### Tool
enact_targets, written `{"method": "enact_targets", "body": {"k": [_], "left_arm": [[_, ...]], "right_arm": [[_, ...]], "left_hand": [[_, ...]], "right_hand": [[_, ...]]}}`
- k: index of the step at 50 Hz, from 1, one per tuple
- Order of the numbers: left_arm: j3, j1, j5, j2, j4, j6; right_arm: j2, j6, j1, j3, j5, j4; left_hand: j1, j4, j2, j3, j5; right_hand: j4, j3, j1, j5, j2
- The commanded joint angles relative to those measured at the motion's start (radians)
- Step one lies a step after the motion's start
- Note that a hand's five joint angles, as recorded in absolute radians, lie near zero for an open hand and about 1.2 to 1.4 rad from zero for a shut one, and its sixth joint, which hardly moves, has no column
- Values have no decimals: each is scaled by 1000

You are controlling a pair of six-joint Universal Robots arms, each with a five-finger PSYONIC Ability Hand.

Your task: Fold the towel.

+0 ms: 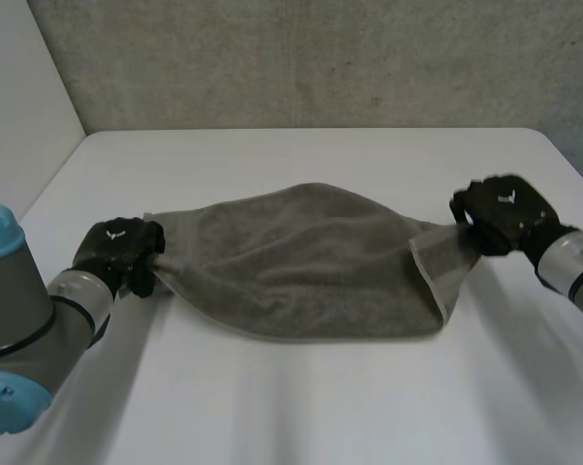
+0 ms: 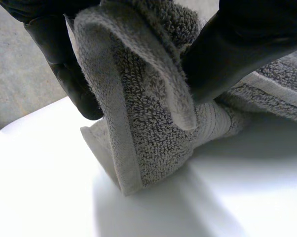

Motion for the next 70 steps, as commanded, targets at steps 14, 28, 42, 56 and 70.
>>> {"method": "enact_targets", "body": {"k": [14,28,42,56,70], "left_arm": [[-16,12,-2,-19,91,13],[-33,12,0,-19,97,13],[-45,14,0,-19,111,14],[-57,12,-2,-19,129,19],[-95,8,0,-19,187,143]], "right_arm": [[-24,-168,-19,132,-35,2],[-24,-462,5,197,-17,11],[-24,-476,94,214,-25,-1],[18,-559,130,169,37,1],[-14,-406,102,163,148,-116]], "left_hand": [[-26,-121,-89,-151,-264],[-26,-121,-89,-151,-264],[-26,-121,-89,-151,-264],[-26,-121,-89,-151,-264],[-768,-863,-831,-893,-1006]], "right_hand": [[-779,-777,-771,-780,-763],[-844,-842,-835,-845,-828],[-838,-836,-830,-839,-822],[-289,-287,-281,-290,-273],[71,73,79,70,87]]}}
